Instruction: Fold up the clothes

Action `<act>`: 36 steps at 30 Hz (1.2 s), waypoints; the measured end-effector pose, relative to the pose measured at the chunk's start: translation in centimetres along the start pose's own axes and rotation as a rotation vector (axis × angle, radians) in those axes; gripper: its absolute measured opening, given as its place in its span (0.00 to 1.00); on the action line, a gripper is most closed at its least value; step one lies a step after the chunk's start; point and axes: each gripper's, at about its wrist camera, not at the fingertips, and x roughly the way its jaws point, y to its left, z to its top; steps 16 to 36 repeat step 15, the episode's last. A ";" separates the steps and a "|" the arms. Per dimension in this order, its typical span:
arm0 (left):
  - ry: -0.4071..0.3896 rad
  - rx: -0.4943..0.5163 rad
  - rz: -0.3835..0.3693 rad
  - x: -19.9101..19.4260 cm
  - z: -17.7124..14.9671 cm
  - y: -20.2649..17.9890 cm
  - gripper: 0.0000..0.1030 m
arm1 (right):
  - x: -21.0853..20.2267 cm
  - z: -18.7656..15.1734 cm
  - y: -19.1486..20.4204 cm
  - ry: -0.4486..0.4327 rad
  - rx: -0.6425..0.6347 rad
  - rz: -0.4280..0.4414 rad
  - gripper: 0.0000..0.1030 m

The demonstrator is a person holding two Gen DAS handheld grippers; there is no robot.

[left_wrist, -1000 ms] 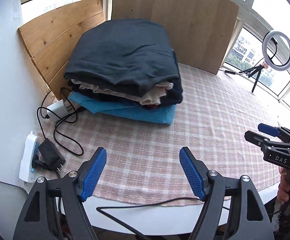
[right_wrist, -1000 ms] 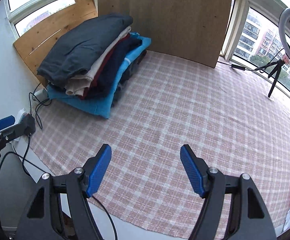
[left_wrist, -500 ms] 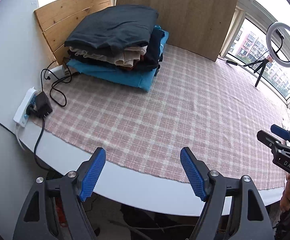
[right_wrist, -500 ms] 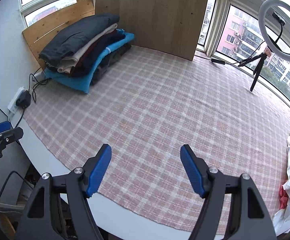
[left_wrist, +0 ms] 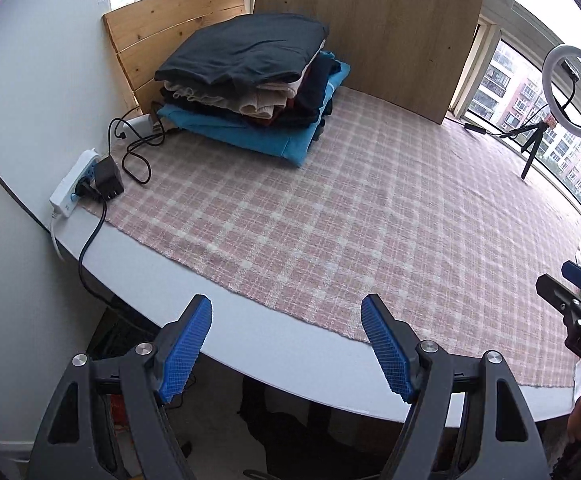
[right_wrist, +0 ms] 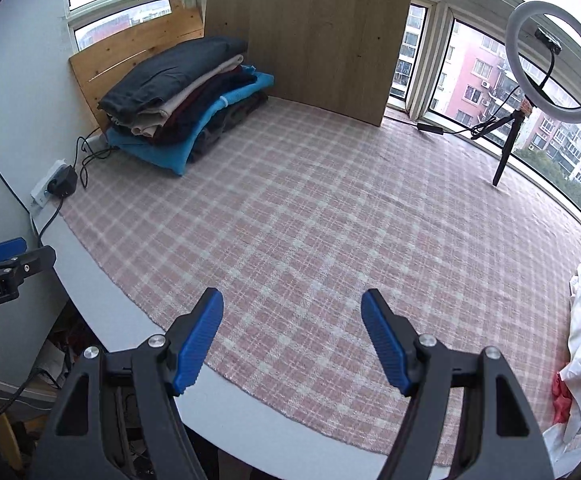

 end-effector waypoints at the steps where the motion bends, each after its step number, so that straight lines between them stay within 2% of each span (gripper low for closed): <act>1: -0.002 0.003 0.002 -0.2 0.0 -0.2 0.73 | 0.0 -0.1 -0.1 0.000 0.000 -0.001 0.69; 36: -0.019 -0.025 0.000 -0.6 0.4 -0.1 0.73 | 0.6 0.2 -0.8 0.004 0.011 0.012 0.69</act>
